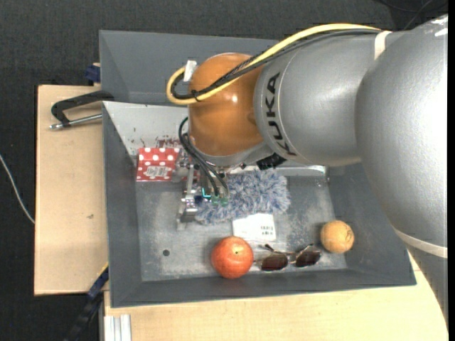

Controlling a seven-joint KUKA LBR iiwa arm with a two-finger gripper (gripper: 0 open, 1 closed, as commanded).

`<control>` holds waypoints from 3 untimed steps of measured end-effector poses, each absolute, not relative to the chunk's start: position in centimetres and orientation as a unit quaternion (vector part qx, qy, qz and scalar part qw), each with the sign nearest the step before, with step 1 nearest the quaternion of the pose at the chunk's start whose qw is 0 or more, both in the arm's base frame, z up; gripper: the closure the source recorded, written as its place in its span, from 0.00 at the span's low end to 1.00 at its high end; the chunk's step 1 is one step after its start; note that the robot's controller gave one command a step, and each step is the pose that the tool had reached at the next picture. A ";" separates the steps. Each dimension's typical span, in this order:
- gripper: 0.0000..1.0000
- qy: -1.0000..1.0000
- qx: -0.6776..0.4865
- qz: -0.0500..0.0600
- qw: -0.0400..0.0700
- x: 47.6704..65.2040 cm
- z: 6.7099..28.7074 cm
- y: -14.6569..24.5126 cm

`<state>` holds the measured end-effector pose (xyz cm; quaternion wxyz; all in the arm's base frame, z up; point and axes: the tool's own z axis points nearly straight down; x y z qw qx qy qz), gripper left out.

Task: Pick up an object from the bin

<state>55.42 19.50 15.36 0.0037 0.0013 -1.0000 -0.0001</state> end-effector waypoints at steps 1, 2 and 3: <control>0.00 -1.000 0.000 -0.001 0.000 55.6 15.9 19.4; 0.00 -1.000 0.031 -0.001 -0.002 58.4 13.3 16.0; 0.00 -0.999 0.047 0.001 0.001 57.7 12.3 12.4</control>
Offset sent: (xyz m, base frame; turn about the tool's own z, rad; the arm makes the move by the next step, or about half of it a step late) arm 0.0386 -0.0317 -0.0255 -0.0497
